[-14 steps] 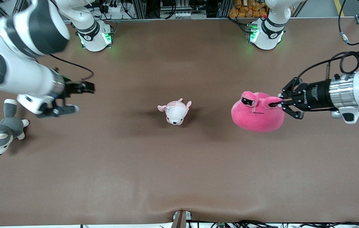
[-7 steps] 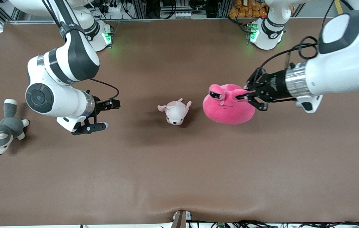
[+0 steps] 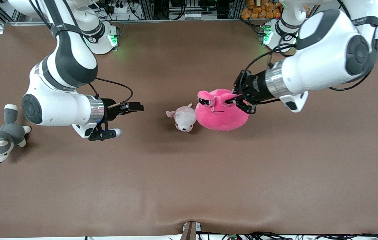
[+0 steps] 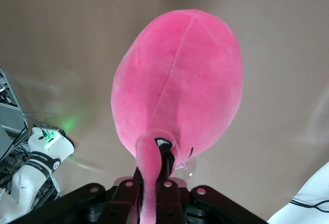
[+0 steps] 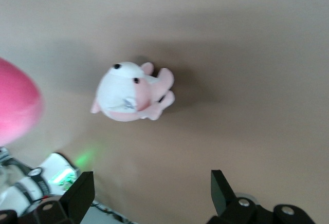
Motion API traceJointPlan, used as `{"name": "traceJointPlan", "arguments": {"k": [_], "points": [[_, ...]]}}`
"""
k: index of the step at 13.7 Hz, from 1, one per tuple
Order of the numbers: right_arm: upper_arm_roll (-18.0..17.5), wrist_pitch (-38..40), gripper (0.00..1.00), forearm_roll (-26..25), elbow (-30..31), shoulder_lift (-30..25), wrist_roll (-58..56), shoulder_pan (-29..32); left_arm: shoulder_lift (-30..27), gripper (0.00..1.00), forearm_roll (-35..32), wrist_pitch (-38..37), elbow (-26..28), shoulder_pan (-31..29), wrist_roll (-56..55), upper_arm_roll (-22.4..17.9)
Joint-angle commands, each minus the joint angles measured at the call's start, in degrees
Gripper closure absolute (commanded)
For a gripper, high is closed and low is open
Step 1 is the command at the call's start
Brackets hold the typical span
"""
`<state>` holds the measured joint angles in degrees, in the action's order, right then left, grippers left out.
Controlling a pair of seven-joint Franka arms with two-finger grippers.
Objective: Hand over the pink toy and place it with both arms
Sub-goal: 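Carry the pink plush toward the middle while the right gripper approaches, then grasp the pink plush with the right gripper beside the left gripper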
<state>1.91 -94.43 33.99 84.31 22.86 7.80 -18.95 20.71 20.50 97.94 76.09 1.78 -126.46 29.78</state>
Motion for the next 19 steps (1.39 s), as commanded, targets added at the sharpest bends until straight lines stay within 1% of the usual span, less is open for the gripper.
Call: {"name": "traceJointPlan", "arguments": {"k": [1,2,6,7,8,10,13,14,16,17,19], "points": [[-0.1,-2.1,0.00,3.8,-1.4,0.9,3.2,-0.6,0.8,1.00,-1.3,1.2,-1.7,1.3,-2.8,-0.2],[-0.1,-3.4,0.00,5.5,-1.4,0.9,5.8,-1.3,0.9,1.00,-1.7,1.3,-1.6,1.9,-2.8,-0.3],[-0.1,-6.7,0.00,15.1,-1.2,0.8,17.7,-4.2,2.0,1.00,-2.1,2.5,-1.6,3.4,-3.5,-0.3],[-0.1,-8.6,0.00,17.3,-1.2,0.8,20.6,-5.0,2.2,1.00,-2.2,3.0,-1.6,4.4,-6.0,-0.4],[-0.1,-10.7,0.00,18.4,-1.2,0.7,23.4,-6.4,2.2,1.00,-2.3,4.7,-1.7,5.0,-8.2,-0.4],[-0.1,-14.3,0.00,18.5,-1.1,0.7,27.3,-9.1,2.4,1.00,-2.0,7.5,-1.7,5.2,-12.3,-0.1],[-0.1,-14.4,0.00,18.7,-0.8,0.7,28.9,-9.9,3.6,1.00,-1.5,11.5,-1.7,6.7,-20.8,0.0],[-0.2,-14.2,0.00,19.4,-0.8,0.7,28.9,-9.9,3.8,1.00,-1.4,12.2,-1.7,7.1,-21.1,-0.1],[-0.2,-14.2,0.00,23.7,-0.8,0.8,28.9,-10.1,4.4,1.00,-1.5,12.5,-1.7,7.4,-21.4,-0.1],[-0.2,-14.2,0.00,24.5,-0.8,0.7,28.9,-10.1,4.7,1.00,-1.5,12.8,-1.7,7.4,-21.4,0.0],[-0.1,-14.1,0.00,24.4,-0.7,0.8,28.8,-10.1,5.0,1.00,-1.6,13.1,-1.7,8.0,-21.5,-0.1]]}}
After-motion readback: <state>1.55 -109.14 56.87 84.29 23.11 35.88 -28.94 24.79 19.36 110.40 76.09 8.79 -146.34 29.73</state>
